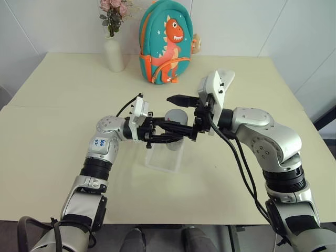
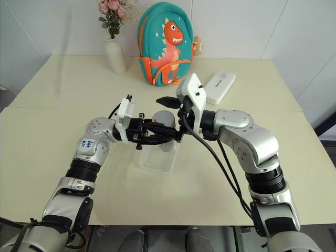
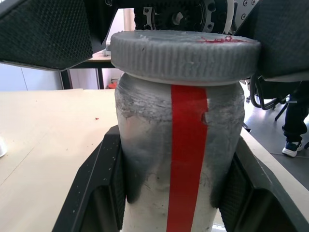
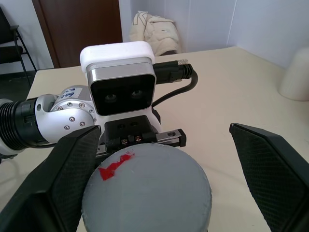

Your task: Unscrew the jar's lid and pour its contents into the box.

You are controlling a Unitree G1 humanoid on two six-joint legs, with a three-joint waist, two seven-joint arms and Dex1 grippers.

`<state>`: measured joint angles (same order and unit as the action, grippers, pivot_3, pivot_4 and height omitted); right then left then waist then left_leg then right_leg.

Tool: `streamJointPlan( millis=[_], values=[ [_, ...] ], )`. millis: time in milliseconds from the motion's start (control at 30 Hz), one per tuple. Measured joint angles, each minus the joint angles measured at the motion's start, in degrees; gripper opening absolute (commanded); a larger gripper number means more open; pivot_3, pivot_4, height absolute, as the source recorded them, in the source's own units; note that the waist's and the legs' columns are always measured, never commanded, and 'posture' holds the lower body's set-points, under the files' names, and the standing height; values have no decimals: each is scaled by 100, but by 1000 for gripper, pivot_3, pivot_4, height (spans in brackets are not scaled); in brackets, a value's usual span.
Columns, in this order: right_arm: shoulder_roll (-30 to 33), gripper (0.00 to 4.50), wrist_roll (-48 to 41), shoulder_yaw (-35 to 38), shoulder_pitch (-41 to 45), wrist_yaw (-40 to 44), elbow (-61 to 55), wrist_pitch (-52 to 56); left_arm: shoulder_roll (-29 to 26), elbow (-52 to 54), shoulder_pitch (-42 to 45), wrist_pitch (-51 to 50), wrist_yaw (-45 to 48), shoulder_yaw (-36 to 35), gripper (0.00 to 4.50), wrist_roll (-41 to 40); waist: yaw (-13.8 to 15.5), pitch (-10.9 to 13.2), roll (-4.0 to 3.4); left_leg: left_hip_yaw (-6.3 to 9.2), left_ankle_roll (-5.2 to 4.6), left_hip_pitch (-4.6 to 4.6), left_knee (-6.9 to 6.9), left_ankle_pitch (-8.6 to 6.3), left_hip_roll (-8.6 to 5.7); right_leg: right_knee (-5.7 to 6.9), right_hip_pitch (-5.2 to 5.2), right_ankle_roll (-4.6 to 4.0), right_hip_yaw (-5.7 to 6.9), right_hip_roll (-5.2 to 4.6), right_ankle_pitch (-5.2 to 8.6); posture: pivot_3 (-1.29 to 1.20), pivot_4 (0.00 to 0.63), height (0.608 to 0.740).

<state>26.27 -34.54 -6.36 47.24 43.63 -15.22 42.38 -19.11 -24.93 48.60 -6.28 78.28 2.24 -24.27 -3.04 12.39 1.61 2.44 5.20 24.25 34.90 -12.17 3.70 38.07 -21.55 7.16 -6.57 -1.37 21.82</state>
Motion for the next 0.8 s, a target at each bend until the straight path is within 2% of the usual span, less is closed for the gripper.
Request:
streamJointPlan(
  millis=[800],
  values=[
    [59,4482,31,6,-37,127,-46,10,-3,1,1,-236,-89,-6,1981,-2,1,0,0,0,0,0,0,0,0,0,0,0,0,0,0,0,150,740]
  ],
)
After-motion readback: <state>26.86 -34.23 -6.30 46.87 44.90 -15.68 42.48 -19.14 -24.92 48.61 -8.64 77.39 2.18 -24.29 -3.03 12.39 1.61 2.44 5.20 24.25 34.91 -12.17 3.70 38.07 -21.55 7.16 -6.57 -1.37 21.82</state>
